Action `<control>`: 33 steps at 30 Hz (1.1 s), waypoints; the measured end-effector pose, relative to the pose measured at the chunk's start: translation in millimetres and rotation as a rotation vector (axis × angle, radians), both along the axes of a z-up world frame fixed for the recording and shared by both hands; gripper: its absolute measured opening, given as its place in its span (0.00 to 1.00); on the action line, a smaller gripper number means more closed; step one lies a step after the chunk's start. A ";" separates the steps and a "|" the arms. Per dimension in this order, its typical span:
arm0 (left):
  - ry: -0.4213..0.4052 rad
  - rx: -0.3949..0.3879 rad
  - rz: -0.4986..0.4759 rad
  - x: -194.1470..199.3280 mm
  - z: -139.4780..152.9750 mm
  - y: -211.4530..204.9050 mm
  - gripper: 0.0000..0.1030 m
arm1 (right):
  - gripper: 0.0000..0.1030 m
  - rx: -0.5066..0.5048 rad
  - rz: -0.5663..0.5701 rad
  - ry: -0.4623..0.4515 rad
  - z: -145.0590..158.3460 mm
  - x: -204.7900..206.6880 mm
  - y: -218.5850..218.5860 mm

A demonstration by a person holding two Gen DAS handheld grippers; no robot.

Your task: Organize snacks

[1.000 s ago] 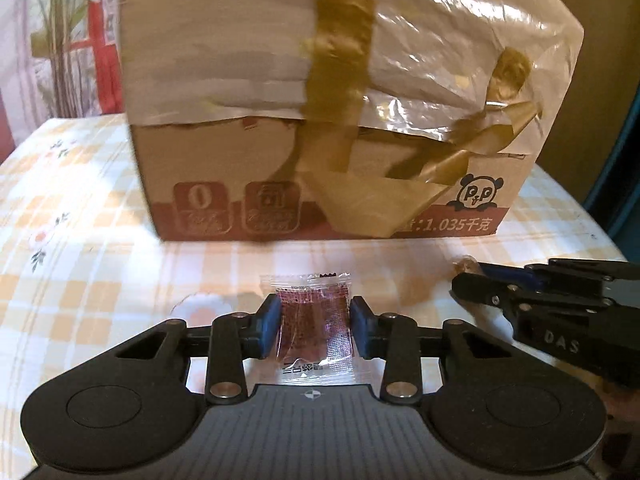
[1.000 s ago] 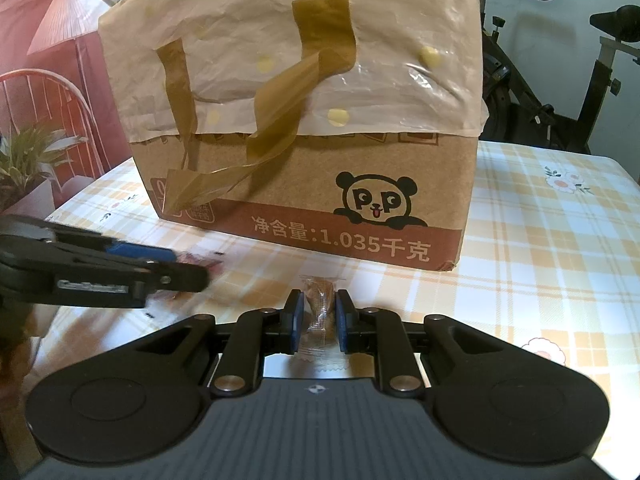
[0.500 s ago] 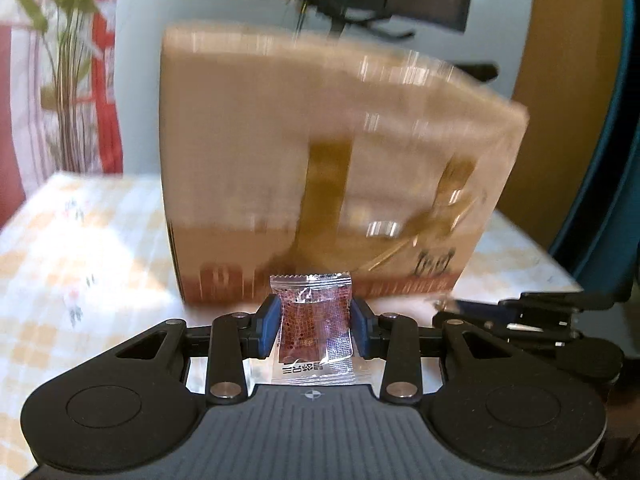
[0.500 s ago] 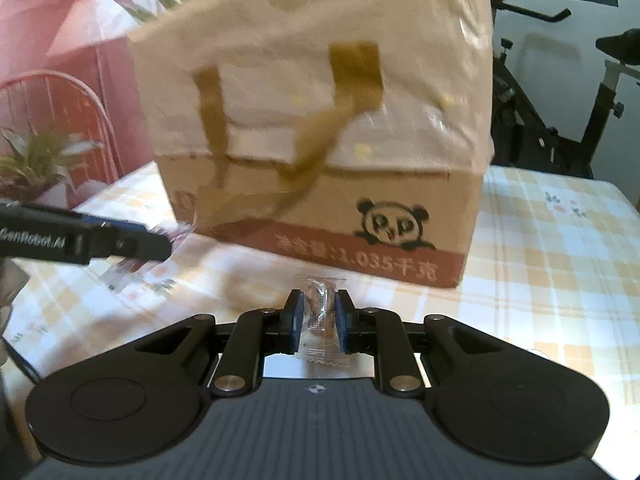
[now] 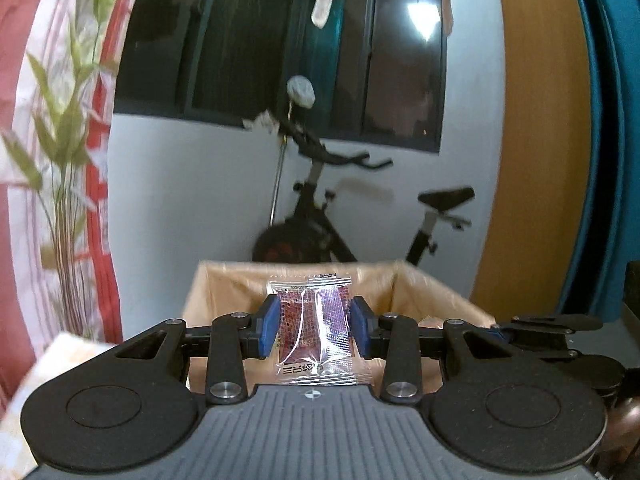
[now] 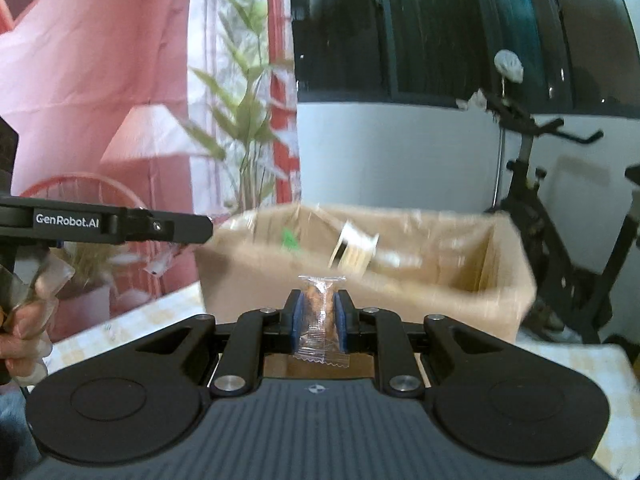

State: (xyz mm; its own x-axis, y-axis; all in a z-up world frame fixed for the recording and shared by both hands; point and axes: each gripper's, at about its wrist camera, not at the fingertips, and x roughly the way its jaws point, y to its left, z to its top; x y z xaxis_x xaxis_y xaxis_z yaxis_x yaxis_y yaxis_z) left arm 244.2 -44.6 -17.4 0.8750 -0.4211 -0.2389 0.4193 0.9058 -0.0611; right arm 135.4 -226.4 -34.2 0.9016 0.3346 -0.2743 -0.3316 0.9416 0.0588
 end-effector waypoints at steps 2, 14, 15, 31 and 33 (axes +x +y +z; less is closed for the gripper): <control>0.003 0.009 -0.006 21.1 5.7 -5.0 0.39 | 0.18 -0.006 -0.011 -0.018 13.4 12.8 -2.3; 0.160 0.138 0.049 129.8 -8.2 -25.4 0.42 | 0.18 -0.008 -0.179 0.181 16.3 104.0 -32.5; 0.178 0.140 0.048 133.4 -11.7 -26.6 0.44 | 0.18 -0.015 -0.181 0.197 14.7 109.7 -33.0; 0.151 0.102 0.077 79.8 15.1 2.7 0.91 | 0.84 0.002 -0.221 0.218 33.3 93.9 -29.5; 0.148 0.091 0.113 64.9 20.9 10.2 0.92 | 0.92 0.027 -0.219 0.204 39.9 84.2 -28.8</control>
